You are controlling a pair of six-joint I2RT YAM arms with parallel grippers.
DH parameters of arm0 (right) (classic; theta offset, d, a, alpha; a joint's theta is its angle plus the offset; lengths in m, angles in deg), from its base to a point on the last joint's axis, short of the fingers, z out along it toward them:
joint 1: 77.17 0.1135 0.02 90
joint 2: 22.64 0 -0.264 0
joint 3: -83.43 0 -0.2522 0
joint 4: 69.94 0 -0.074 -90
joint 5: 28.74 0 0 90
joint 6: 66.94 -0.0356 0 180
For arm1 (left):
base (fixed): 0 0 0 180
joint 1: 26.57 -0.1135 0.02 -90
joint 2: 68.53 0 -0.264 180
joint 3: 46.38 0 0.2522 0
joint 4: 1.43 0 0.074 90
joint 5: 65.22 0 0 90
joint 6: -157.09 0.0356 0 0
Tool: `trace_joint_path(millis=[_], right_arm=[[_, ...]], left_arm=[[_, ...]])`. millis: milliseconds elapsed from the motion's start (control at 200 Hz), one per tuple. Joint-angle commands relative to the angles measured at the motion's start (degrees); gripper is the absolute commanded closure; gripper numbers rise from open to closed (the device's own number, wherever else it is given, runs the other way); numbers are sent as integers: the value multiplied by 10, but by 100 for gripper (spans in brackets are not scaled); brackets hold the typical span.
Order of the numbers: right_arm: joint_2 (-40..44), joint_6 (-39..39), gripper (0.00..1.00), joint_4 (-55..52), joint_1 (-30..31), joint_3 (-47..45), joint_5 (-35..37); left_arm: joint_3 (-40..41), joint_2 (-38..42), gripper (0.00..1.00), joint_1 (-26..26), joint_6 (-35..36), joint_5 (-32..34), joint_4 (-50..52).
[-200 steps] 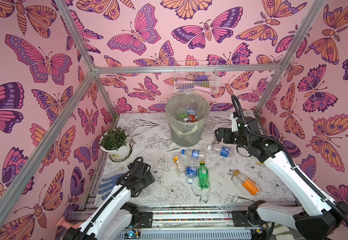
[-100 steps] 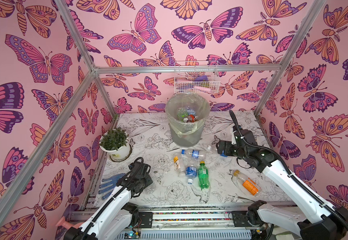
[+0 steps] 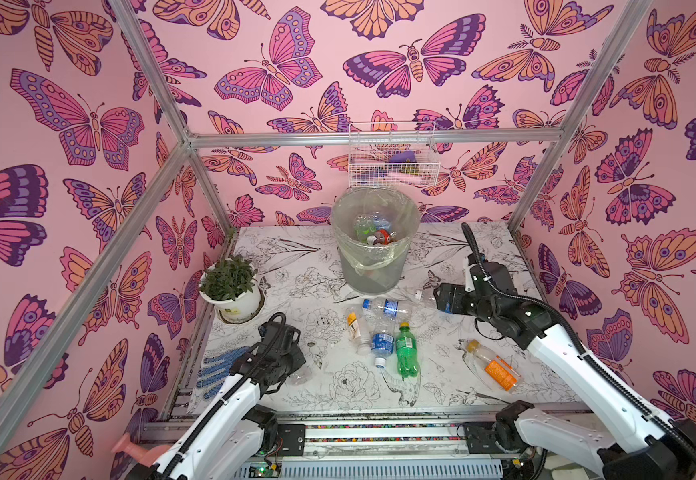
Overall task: Throw the plastic bottles in the bin
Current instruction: Pick up the plastic bottle from the bottom-left of the table.
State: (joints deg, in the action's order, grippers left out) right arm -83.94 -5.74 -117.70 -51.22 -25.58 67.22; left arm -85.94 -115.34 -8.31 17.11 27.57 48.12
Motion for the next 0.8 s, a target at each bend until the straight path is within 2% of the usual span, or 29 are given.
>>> trace_joint_path(millis=[0,381,791], right_arm=[[10,-10,1,-2,-4,-4,2],[20,-26,1,6,-3,-40,-5],[34,-67,1,36,-4,-121,-41]], left_arm=[[-21,10,100,4,8,5,20],[-99,28,100,31,25,44,58],[-240,2,100,116,74,139,69]])
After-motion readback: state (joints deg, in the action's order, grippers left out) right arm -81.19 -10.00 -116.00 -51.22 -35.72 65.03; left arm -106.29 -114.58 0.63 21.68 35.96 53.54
